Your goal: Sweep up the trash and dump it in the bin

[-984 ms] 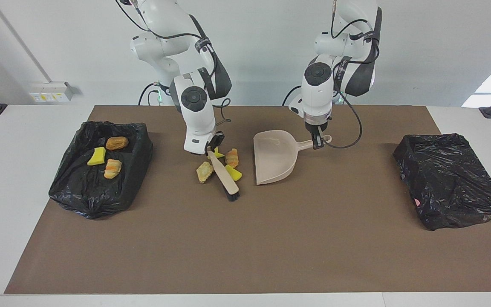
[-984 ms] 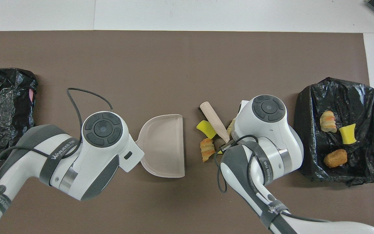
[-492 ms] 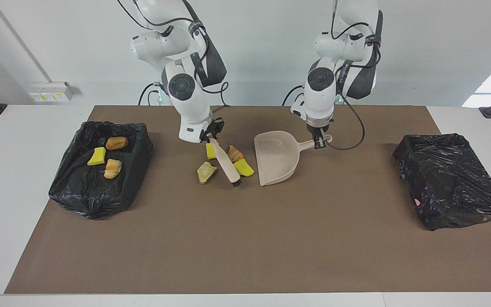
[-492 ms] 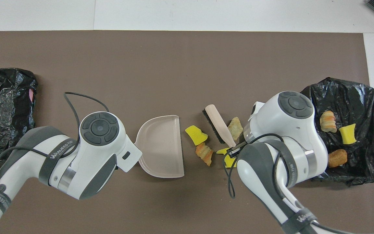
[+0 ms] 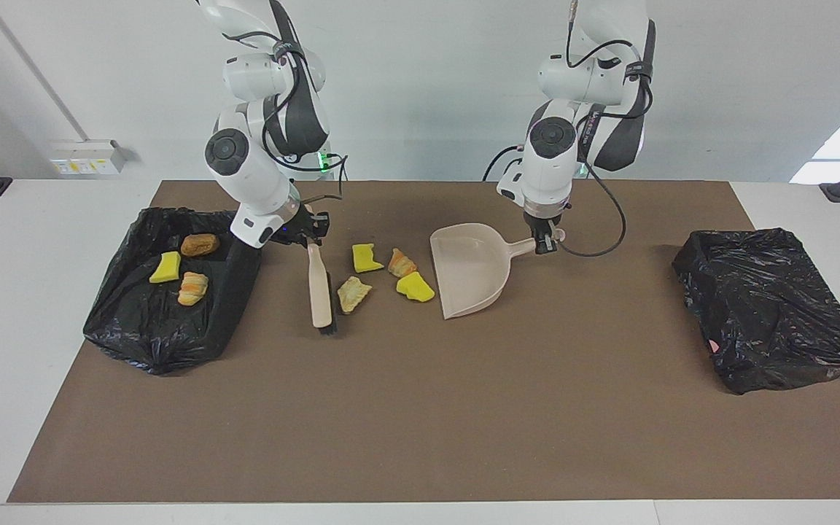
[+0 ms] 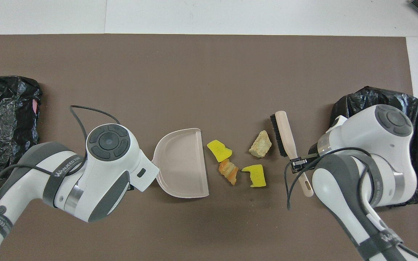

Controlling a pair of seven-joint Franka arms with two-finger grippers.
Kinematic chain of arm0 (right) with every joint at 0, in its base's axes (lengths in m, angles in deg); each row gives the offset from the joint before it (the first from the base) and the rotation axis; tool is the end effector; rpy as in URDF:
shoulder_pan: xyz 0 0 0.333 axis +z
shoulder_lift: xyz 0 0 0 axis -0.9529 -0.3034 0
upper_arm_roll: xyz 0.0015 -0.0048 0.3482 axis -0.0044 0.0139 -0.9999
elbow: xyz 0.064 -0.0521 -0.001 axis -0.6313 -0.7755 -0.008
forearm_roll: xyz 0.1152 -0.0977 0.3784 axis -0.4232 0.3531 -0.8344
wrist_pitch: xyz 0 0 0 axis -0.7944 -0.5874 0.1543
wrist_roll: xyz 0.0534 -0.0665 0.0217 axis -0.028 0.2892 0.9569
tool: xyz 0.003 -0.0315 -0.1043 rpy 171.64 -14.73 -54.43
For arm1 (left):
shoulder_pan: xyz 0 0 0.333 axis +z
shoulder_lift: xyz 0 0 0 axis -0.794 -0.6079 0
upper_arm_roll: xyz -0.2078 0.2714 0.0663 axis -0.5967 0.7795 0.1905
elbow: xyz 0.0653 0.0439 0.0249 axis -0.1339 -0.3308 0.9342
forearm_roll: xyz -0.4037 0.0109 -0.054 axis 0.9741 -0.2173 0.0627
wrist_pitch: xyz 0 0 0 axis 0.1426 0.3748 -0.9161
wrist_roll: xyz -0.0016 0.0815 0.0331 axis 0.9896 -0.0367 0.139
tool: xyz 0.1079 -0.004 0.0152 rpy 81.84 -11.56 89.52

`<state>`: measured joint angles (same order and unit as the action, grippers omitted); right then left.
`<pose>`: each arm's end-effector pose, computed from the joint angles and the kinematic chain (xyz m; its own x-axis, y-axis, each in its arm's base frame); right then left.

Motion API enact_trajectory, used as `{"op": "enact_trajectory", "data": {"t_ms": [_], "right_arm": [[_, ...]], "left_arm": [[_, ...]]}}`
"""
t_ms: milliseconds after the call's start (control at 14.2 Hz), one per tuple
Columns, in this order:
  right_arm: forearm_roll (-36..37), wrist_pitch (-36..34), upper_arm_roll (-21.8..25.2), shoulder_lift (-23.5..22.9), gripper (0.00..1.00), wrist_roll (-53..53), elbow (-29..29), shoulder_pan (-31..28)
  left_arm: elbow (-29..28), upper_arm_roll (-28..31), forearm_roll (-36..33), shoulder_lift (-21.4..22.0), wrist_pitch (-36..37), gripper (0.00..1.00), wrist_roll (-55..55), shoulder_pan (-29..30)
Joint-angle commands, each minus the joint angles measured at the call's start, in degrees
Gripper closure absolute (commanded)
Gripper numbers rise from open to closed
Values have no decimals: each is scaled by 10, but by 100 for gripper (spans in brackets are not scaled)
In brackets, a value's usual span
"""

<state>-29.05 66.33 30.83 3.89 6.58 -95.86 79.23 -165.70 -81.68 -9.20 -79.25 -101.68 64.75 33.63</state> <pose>0.4910 0.0938 0.3961 0.9681 0.1347 -0.2113 0.0970 -0.9789 -0.1796 0.4681 -0.2459 0.4061 0.0652 -0.9808 -0.1839 -0.9918 -0.0839 0.0961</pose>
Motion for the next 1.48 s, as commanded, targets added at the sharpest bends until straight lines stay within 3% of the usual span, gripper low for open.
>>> {"op": "enact_trajectory", "data": {"t_ms": [0,141,422,773,1124,1405], "right_arm": [[-8,54,-9,91,100,-34,-123,-2],[-15,110,-11,88,100,-93,-149,25],[-15,120,-11,80,100,-172,-148,120],[-17,131,-14,48,100,-199,-124,179],[-81,123,-14,-7,100,-199,-55,236],[-206,128,-14,-20,100,-154,-19,264]], "left_arm": [[-12,0,9,8,-16,100,-5,12],[-12,-1,9,8,-16,100,-12,12],[-13,-1,9,8,-17,100,-12,12],[-13,-1,9,8,-17,100,-16,12],[-13,0,9,8,-17,100,-16,12],[-40,-1,10,15,-43,100,-1,35]]}}
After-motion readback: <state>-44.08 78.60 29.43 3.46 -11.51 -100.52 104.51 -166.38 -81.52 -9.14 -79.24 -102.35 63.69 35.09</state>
